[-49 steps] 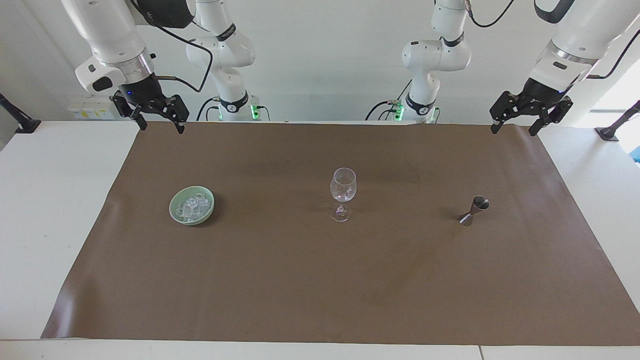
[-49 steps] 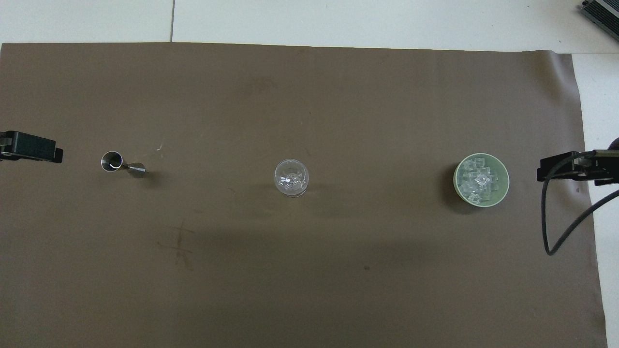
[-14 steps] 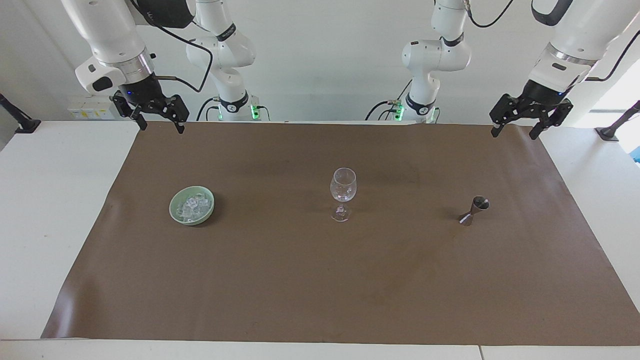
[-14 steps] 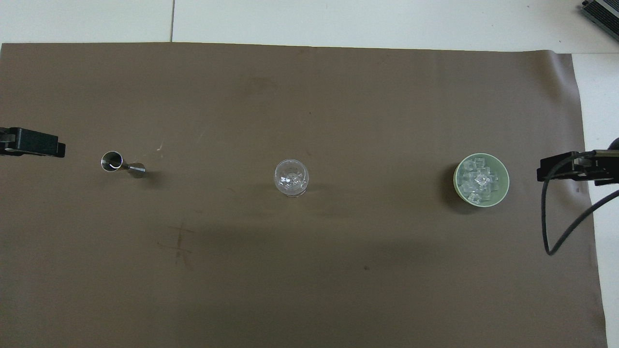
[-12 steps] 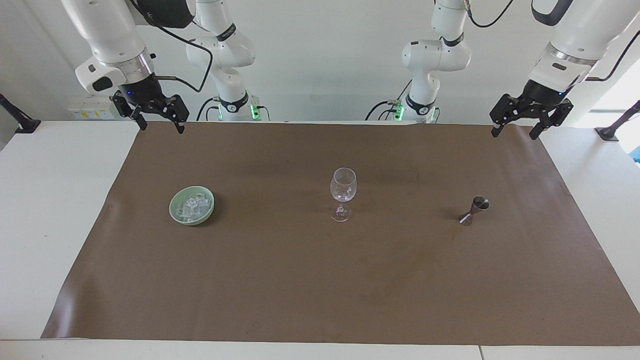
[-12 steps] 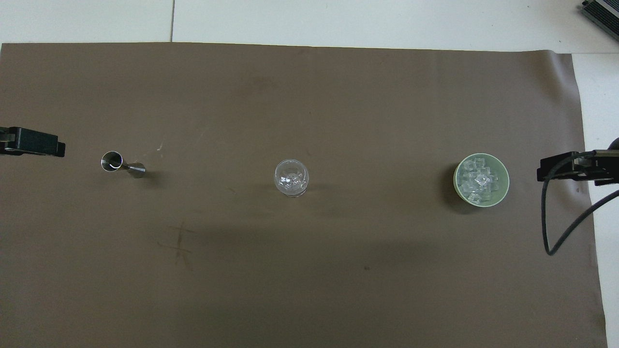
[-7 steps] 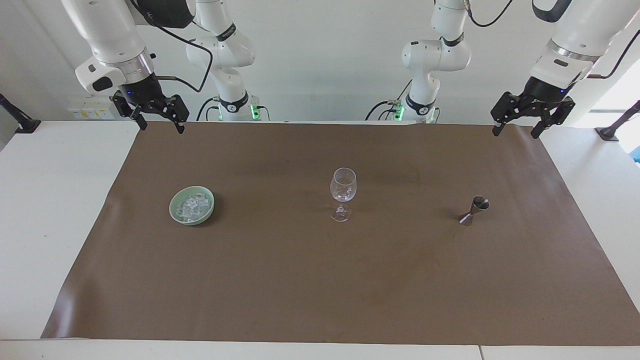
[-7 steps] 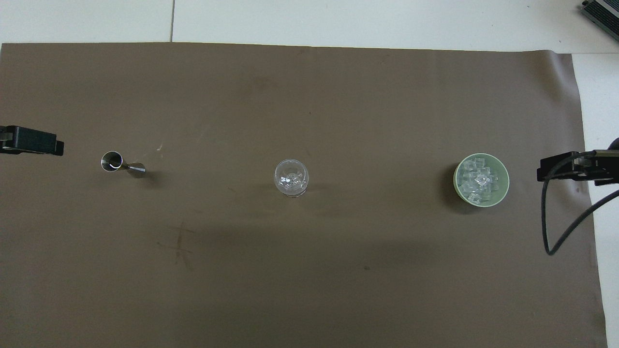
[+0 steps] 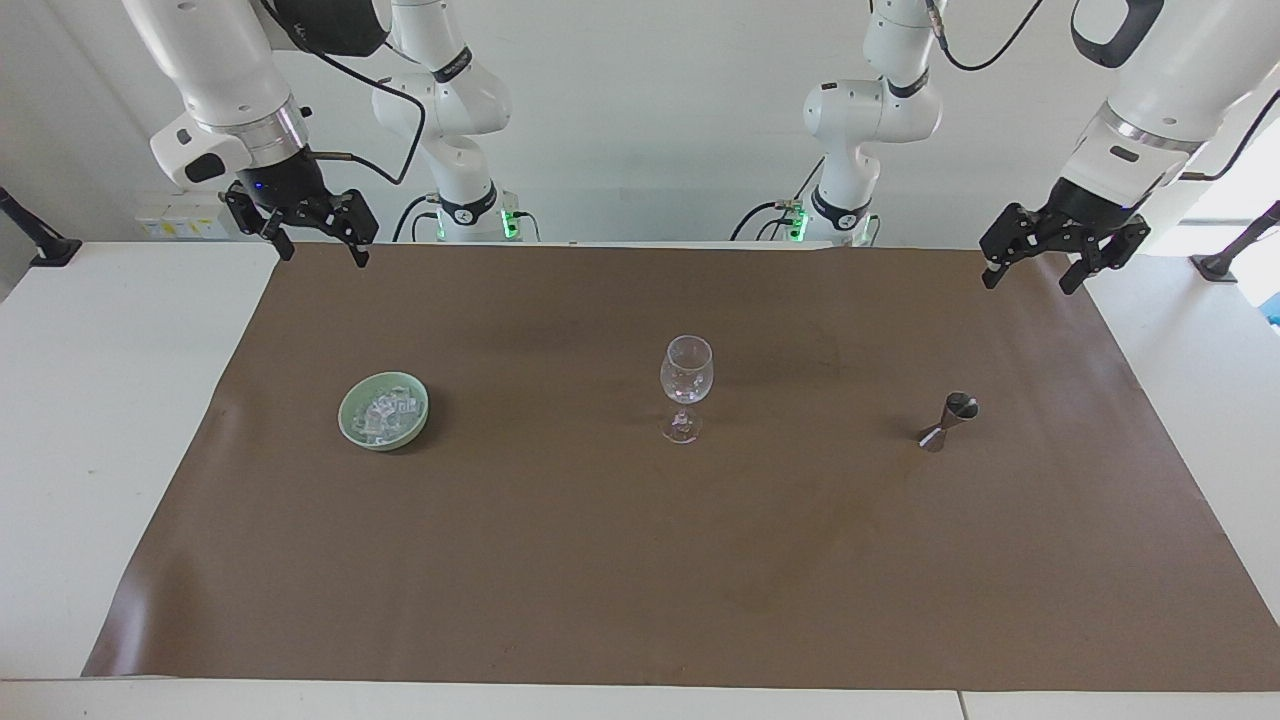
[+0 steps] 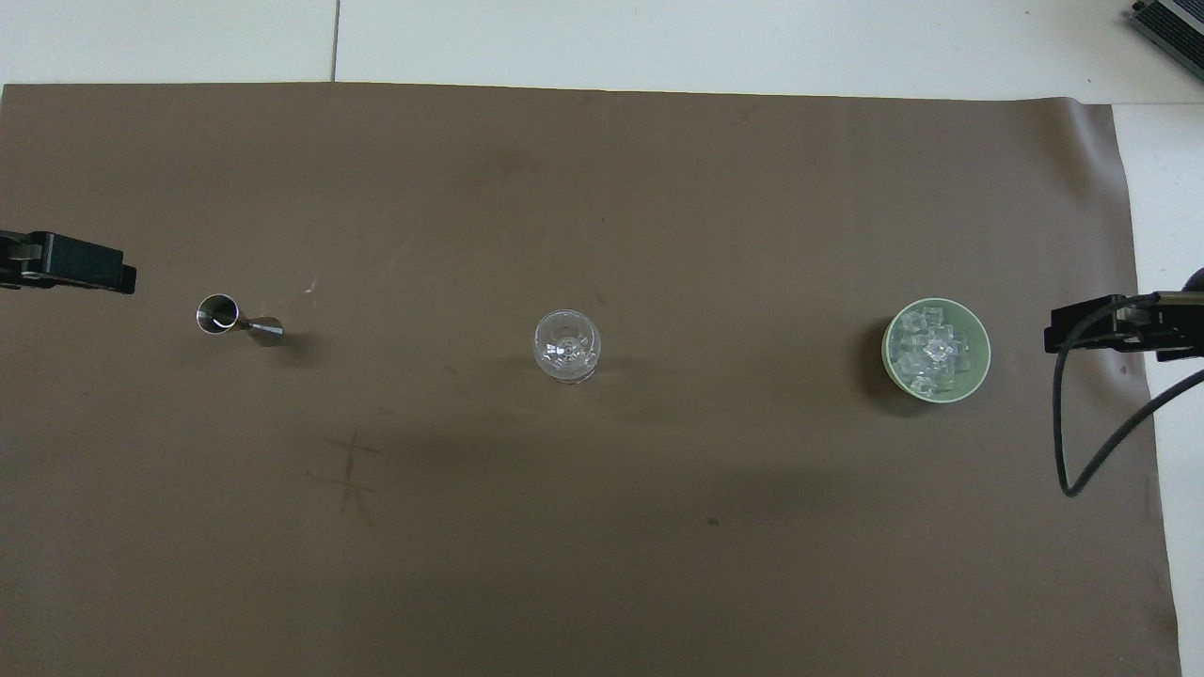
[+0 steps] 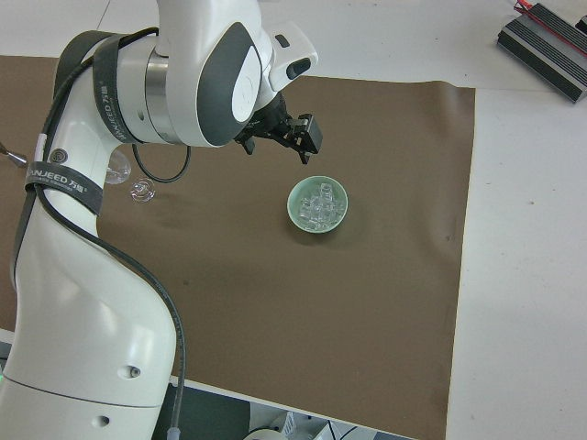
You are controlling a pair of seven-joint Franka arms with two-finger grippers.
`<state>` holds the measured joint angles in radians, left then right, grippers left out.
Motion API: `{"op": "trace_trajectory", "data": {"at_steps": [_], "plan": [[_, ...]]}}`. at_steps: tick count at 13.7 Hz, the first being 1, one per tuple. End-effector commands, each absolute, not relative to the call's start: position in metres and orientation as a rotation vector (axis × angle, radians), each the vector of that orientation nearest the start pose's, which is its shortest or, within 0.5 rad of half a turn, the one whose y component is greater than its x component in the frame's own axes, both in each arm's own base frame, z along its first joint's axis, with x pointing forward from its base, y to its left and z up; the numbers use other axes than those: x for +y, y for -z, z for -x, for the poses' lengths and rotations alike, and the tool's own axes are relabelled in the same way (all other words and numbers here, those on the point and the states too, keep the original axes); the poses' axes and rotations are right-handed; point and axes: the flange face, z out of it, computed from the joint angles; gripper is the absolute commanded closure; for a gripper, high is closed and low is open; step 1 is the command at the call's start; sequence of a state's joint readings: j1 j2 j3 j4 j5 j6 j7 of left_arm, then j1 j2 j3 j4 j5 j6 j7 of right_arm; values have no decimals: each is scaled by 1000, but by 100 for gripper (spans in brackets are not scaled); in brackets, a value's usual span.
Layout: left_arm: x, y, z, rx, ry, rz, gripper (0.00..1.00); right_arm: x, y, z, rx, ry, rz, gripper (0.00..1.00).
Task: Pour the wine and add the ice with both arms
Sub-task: 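Open the left gripper and move it toward the silver bottle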
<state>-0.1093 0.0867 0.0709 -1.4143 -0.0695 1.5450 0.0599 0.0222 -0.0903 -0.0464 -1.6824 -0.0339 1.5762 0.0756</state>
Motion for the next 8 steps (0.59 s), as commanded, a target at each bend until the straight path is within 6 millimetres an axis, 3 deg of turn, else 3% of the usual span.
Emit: {"op": "trace_trajectory", "data": {"at_steps": [1,5,8], "plan": [[-25,-637,-601,127,15,3219,0,-19,-622,-518,118,-29,3168,0],[-7,-609,-617,-95,-62,3281,0,-18,-622,-518,116,-29,3168,0],[-6,-588,-626,-199,-123,3293,0,-18,-622,-518,116,-29,3168,0]]}}
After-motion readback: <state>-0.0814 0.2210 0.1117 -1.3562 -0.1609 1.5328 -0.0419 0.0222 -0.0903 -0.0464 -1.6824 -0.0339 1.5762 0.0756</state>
